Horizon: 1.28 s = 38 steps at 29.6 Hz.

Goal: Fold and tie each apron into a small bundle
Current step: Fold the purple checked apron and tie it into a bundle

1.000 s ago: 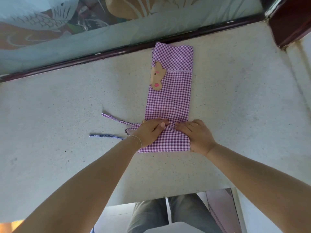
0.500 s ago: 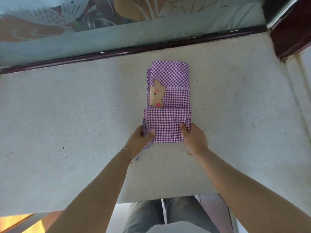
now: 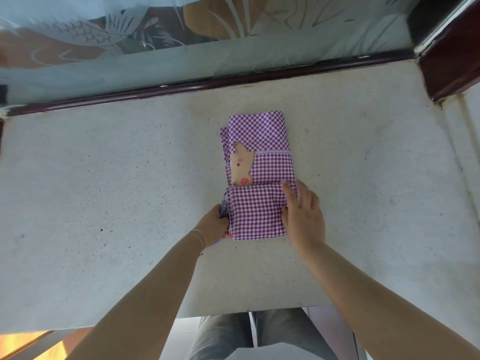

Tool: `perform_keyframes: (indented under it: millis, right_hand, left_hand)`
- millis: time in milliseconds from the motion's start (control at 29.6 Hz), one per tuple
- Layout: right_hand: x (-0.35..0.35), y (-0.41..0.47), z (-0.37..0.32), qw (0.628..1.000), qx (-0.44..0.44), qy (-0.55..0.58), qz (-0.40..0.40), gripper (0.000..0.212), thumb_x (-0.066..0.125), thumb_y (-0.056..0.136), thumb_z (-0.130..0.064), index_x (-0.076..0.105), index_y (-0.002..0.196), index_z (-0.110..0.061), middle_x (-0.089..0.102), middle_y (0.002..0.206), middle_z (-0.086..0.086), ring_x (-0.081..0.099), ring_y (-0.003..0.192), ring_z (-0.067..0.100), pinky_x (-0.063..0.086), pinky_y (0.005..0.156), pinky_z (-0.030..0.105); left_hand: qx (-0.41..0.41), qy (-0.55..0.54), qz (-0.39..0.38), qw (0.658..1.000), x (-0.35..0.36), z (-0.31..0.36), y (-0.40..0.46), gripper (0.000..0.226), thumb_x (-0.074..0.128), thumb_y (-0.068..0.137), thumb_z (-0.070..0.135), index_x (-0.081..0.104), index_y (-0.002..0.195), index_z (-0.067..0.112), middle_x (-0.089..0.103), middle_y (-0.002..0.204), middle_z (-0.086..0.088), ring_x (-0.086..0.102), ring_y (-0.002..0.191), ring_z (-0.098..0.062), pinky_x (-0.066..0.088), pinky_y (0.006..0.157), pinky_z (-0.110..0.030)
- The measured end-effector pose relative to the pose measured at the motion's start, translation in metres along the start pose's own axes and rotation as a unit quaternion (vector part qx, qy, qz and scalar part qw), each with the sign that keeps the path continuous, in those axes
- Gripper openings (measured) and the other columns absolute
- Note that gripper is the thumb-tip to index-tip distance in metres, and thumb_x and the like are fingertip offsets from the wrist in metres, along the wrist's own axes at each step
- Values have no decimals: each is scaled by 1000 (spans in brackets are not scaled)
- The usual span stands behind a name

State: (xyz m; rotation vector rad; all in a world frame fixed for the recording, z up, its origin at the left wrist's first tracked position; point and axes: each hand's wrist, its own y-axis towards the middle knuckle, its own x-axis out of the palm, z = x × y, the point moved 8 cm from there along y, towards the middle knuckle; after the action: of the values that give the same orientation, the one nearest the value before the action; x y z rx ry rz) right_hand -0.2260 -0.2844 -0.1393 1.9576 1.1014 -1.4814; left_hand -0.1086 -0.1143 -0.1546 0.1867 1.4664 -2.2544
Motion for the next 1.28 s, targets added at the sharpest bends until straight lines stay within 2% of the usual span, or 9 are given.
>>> perform_keyframes:
  millis: [101, 169, 270, 405, 574, 709, 844, 1080, 1283]
  right_hand:
    - [11, 6, -21, 984, -154, -71, -48, 98, 78, 56, -33, 37, 144, -19, 36, 150, 13, 38, 135, 40, 31, 106, 55]
    - [20, 8, -26, 973, -185, -95, -99, 97, 80, 56, -30, 40, 142, -14, 42, 147, 14, 39, 136, 37, 27, 110, 53]
    - [24, 13, -27, 968, -187, -102, -131, 71, 62, 74, -28, 46, 139, -3, 48, 142, 20, 44, 132, 37, 27, 110, 49]
    - [28, 18, -21, 957, -207, -111, -173, 60, 51, 86, -25, 43, 139, 3, 44, 142, 26, 39, 135, 38, 28, 113, 47]
    - [15, 20, -20, 951, -237, -66, -185, 54, 45, 94, -32, 38, 145, -17, 21, 158, 9, 23, 145, 29, 19, 114, 40]
    - [11, 9, -12, 935, -290, -78, -192, 50, 34, 94, -48, 43, 134, -20, 25, 156, 10, 31, 140, 37, 45, 102, 50]
    - [28, -3, 9, 890, -337, -156, -265, 93, 29, 79, -80, 23, 148, -18, 13, 159, 13, 10, 145, 40, 16, 114, 60]
    - [16, 0, 3, 903, -376, -58, -199, 98, 75, 63, -56, 33, 139, -11, 44, 145, 17, 44, 133, 36, 30, 110, 51]
    - [10, -3, -6, 899, -415, -52, -130, 86, 75, 60, -57, 44, 127, -13, 60, 126, 13, 60, 114, 32, 35, 104, 46]
  left_hand:
    - [94, 167, 114, 975, -24, 17, -7, 50, 54, 89, 21, 36, 136, 19, 54, 126, -6, 54, 116, -28, 46, 99, -43]
    - [264, 262, 256, 892, -33, 59, -28, 57, 53, 84, 20, 39, 139, 19, 46, 140, -5, 45, 128, -28, 39, 106, -47]
    - [441, 339, 209, 804, 11, 113, -36, 49, 36, 91, 30, 41, 139, 24, 39, 149, -1, 33, 139, -25, 27, 114, -47]
    - [306, 428, 86, 846, 48, 114, 23, 62, 1, 93, 56, 19, 149, 37, 8, 160, 10, -1, 148, -19, -1, 118, -51]
    - [196, 431, 109, 874, 20, 73, 55, 57, 10, 98, 55, -2, 151, 37, -13, 159, 12, -20, 145, -22, -7, 116, -54]
    - [223, 399, 131, 880, 12, 56, 53, 57, 14, 101, 49, -2, 152, 31, -11, 160, 10, -16, 146, -20, -6, 119, -44]
    - [271, 393, 141, 868, 8, 45, 53, 58, 0, 95, 52, 0, 151, 35, -4, 160, 9, -10, 147, -19, 1, 121, -42]
    - [364, 436, 155, 809, 6, 28, 53, 59, 38, 96, 33, 12, 149, 39, 6, 159, 0, 4, 146, -26, 9, 117, -41]
    - [356, 399, 144, 833, 7, 14, 46, 50, 13, 100, 45, 21, 149, 36, 5, 159, 7, 2, 147, -18, 6, 118, -37]
